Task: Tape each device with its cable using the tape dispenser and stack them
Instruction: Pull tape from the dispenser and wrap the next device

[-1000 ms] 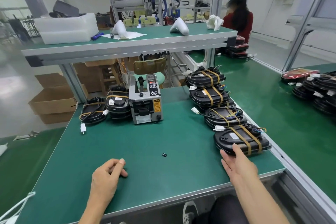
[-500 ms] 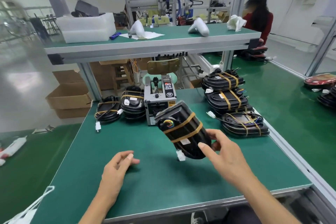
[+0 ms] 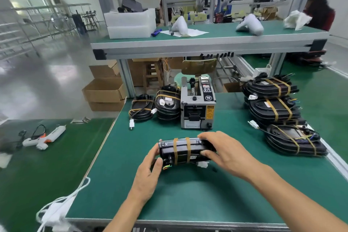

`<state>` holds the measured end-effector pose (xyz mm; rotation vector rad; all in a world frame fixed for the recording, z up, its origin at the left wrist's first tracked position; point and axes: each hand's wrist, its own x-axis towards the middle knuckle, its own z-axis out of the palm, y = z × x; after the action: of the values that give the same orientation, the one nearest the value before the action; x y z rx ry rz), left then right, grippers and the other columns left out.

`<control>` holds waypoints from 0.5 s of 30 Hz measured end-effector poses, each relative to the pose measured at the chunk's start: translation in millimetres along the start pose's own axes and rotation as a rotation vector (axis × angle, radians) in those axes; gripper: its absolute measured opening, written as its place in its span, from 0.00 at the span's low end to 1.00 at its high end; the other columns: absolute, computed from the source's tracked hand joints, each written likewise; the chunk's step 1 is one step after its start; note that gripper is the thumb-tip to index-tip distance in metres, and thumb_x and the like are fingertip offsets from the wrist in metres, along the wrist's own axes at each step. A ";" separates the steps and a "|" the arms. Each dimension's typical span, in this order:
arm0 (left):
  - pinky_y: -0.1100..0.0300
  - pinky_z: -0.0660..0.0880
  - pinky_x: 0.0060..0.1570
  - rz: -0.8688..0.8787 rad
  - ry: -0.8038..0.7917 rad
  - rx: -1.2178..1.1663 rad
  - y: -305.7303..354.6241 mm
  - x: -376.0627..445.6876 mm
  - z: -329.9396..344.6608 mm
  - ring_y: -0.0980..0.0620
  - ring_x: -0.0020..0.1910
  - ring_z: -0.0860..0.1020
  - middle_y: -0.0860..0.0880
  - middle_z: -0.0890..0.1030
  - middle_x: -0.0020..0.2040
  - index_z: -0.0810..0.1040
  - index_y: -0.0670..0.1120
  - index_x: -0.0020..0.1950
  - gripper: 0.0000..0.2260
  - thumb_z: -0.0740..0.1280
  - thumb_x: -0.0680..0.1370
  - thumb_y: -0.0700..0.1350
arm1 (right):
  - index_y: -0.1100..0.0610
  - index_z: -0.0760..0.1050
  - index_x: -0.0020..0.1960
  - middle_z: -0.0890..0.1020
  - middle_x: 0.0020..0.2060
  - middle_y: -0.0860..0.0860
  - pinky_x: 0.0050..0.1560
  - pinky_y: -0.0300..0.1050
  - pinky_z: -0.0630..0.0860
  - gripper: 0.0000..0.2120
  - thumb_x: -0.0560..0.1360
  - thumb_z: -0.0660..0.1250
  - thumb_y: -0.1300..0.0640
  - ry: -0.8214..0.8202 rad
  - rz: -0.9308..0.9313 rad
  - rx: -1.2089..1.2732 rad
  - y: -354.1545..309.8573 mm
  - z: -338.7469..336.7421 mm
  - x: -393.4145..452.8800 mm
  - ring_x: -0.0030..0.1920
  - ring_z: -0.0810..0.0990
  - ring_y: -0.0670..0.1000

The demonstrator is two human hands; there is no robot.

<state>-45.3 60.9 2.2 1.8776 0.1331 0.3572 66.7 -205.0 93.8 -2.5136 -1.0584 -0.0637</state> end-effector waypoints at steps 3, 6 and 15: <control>0.72 0.70 0.69 -0.010 -0.017 -0.046 -2.8 1.3 -1.5 0.63 0.72 0.76 0.65 0.79 0.71 0.73 0.61 0.76 0.19 0.62 0.85 0.57 | 0.45 0.68 0.73 0.73 0.56 0.38 0.62 0.49 0.73 0.20 0.83 0.66 0.47 -0.058 -0.022 0.036 0.7 9.1 7.3 0.59 0.71 0.48; 0.66 0.75 0.66 -0.002 -0.029 -0.042 -1.9 0.2 -3.4 0.57 0.67 0.81 0.57 0.84 0.67 0.78 0.63 0.70 0.18 0.63 0.83 0.66 | 0.46 0.68 0.75 0.74 0.61 0.36 0.64 0.48 0.72 0.21 0.83 0.66 0.49 -0.062 -0.044 0.096 3.4 10.6 13.7 0.58 0.70 0.47; 0.65 0.75 0.66 0.044 -0.058 0.027 -8.3 2.6 -2.3 0.57 0.66 0.82 0.59 0.85 0.65 0.77 0.66 0.70 0.21 0.68 0.79 0.70 | 0.39 0.64 0.80 0.71 0.71 0.32 0.69 0.37 0.63 0.29 0.82 0.67 0.50 -0.078 0.087 0.192 9.6 20.2 19.1 0.63 0.67 0.42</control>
<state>-42.8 66.4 -4.5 1.9184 0.0585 0.3321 84.6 -190.3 75.7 -2.4001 -0.9357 0.1546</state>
